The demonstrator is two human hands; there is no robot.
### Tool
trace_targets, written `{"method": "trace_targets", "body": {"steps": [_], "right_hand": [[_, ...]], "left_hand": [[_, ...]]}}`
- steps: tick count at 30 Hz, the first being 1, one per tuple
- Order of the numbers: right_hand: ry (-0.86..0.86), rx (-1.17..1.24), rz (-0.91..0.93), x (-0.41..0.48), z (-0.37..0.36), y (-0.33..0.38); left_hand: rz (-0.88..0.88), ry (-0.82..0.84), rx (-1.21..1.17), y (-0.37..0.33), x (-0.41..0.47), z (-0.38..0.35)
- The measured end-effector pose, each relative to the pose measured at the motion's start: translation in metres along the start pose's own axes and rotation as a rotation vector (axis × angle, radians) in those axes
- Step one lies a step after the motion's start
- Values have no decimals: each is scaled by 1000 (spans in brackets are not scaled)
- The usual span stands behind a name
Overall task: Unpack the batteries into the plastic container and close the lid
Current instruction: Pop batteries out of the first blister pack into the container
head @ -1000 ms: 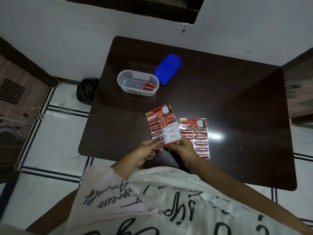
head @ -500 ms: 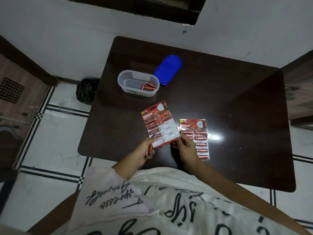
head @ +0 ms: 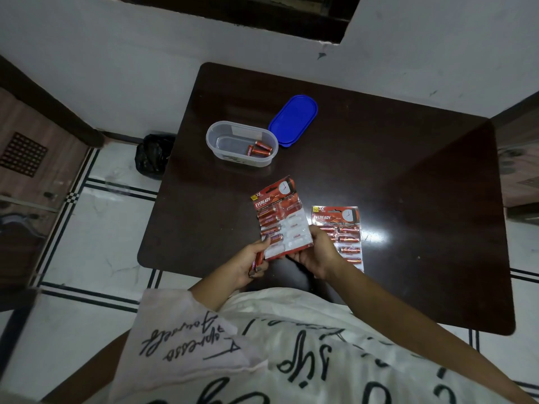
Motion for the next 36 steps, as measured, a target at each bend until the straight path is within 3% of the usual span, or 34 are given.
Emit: {"method": "trace_targets", "body": {"steps": [8,15,22,27,31,33,36], "right_hand": [[-40,-494,46,3,13,-2],[-8,-601,263,-4,7,-1],[-147,-588,383,-3,7,-13],[-357,-735,391,-13,28,-2],[-514,-639,415,-23,50,5],[-592,-610,464,-33,51,13],[-684,-602,537,-37,52,28]], "left_hand": [[47,4,6,-5,-4,6],[96,1,117,-9,-2,9],[24,-82,114,-13,-3,3],[-117,-343,624,-23,-6,-1],[-195,-490,955,-39,-7,4],[-166,-494,840,-46,-9,9],[-57,-417,390,-62,-19,12]]}}
Point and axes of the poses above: each hand's wrist, its own x-axis towards the middle knuckle, its own z-axis out of the back of the hand, y = z × x, the point moved 3 cm from there along x, towards the middle knuckle, and after that the axes turned 2 degrees about -y, right-handed, at the moved point
